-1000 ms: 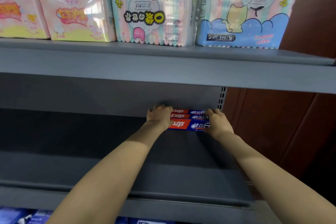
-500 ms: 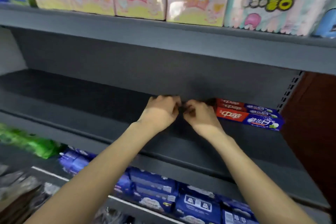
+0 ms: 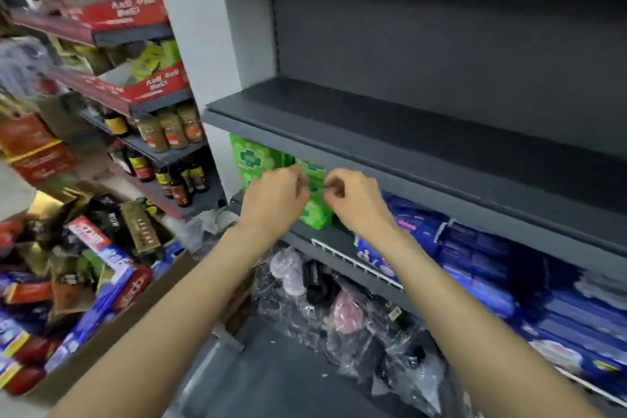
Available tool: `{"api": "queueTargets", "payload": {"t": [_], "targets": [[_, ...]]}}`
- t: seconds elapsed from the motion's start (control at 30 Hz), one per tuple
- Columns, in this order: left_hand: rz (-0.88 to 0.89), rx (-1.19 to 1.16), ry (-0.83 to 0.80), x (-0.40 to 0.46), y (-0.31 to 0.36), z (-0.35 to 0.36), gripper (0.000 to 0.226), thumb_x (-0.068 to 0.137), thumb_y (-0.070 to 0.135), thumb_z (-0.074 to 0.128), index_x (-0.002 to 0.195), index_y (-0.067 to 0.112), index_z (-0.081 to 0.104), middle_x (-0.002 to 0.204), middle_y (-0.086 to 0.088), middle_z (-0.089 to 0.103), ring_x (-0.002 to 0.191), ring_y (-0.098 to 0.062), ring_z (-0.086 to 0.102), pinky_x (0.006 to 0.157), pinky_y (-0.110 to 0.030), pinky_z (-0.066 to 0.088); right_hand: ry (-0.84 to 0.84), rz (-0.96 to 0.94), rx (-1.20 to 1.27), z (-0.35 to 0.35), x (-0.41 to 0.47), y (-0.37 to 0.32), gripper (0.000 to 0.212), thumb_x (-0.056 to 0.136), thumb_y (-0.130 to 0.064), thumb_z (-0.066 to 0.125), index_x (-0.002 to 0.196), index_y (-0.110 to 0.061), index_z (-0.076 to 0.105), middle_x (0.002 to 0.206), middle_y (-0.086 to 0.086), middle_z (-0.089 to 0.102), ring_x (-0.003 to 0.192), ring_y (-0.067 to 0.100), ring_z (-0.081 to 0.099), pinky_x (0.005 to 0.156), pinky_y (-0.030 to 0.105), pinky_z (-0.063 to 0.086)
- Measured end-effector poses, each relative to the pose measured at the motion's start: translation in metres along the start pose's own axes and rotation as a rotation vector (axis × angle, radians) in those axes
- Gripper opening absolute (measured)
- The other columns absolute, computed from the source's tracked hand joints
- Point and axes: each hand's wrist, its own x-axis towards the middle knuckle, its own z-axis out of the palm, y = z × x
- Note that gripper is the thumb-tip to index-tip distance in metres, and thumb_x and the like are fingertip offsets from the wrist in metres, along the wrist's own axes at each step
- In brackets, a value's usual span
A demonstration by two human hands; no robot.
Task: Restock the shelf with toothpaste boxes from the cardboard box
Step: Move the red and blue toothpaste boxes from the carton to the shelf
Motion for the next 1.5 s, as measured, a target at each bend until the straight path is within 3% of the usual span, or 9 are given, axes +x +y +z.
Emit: {"api": "queueTargets", "payload": {"t": [0.27,0.5,0.7,0.93,1.2,1.33,1.4,1.47,1.5], "targets": [[-0.236,0.142,-0.138,0.006,-0.202,-0.002,0.017,0.092,0.019,0.046,0.098,0.010,0.060,0.098,-0.013,0.067,0.090,-0.034,0.062,0.067,-0.035,0.044,-0.271,-0.038,-0.038,0.171,0.061,-0.076,0.020,0.089,-0.013,0.055,0.106,-0.010,0.064,0.102,0.008,0.067,0.096,0.025,0.061,0.081,0.035,0.047],[-0.326,0.346,-0.405,0.007,-0.331,-0.019,0.030,0.091,0.016,0.044,0.118,0.011,0.055,0.120,-0.014,0.060,0.112,-0.034,0.055,0.091,-0.041,0.042,-0.461,0.001,-0.078,0.283,0.085,-0.123,0.030,0.089,-0.013,0.051,0.118,-0.009,0.059,0.118,0.012,0.061,0.109,0.030,0.056,0.084,0.035,0.047],[-0.002,0.293,-0.684,-0.002,-0.411,-0.034,0.042,0.082,0.027,0.055,0.122,0.022,0.045,0.114,0.000,0.064,0.113,-0.025,0.056,0.092,-0.035,0.034,-0.541,0.057,-0.086,0.346,0.075,-0.157,0.041,0.091,-0.021,0.057,0.130,-0.010,0.050,0.115,0.010,0.057,0.112,0.028,0.054,0.071,0.024,0.030],[0.514,0.670,-0.654,-0.016,-0.439,-0.038,0.057,0.080,0.048,0.064,0.127,0.023,0.047,0.123,-0.001,0.056,0.118,-0.025,0.049,0.096,-0.038,0.031,-0.369,0.314,-0.065,0.367,0.047,-0.185,0.046,0.092,-0.028,0.056,0.136,-0.017,0.048,0.132,0.013,0.054,0.119,0.028,0.051,0.093,0.026,0.037],[0.351,0.486,-0.623,-0.035,-0.454,-0.057,0.042,0.090,0.043,0.056,0.118,0.012,0.055,0.122,-0.012,0.058,0.114,-0.032,0.056,0.091,-0.039,0.042,-0.186,0.573,-0.016,0.368,0.004,-0.199,0.063,0.081,-0.037,0.069,0.135,-0.011,0.048,0.138,0.009,0.048,0.129,0.026,0.044,0.105,0.033,0.036],[0.192,0.201,-0.681,-0.041,-0.460,-0.072,0.038,0.089,0.048,0.054,0.091,0.010,0.055,0.109,-0.014,0.061,0.100,-0.033,0.058,0.076,-0.036,0.042,-0.118,0.686,-0.040,0.373,-0.008,-0.212,0.076,0.079,-0.029,0.073,0.139,-0.002,0.034,0.134,0.015,0.050,0.121,0.028,0.050,0.090,0.029,0.042],[0.126,0.066,-0.708,-0.041,-0.463,-0.074,0.040,0.091,0.049,0.051,0.083,0.010,0.047,0.097,-0.012,0.058,0.092,-0.032,0.057,0.070,-0.035,0.038,-0.046,0.758,-0.010,0.376,-0.011,-0.217,0.054,0.082,-0.022,0.070,0.124,-0.003,0.043,0.126,0.014,0.054,0.115,0.027,0.054,0.077,0.025,0.041],[0.068,-0.062,-0.714,-0.040,-0.461,-0.076,0.039,0.093,0.047,0.049,0.084,0.009,0.044,0.089,-0.009,0.052,0.085,-0.029,0.054,0.068,-0.034,0.038,-0.010,0.797,-0.007,0.376,-0.014,-0.222,0.015,0.084,-0.018,0.065,0.089,-0.013,0.052,0.107,0.012,0.058,0.105,0.027,0.058,0.068,0.023,0.038],[0.035,-0.128,-0.711,-0.039,-0.459,-0.078,0.039,0.094,0.047,0.048,0.083,0.009,0.044,0.087,-0.008,0.052,0.081,-0.028,0.054,0.067,-0.033,0.038,0.008,0.791,-0.002,0.375,-0.014,-0.221,0.018,0.084,-0.017,0.063,0.075,-0.016,0.048,0.098,0.012,0.060,0.095,0.027,0.059,0.062,0.025,0.038]]}}
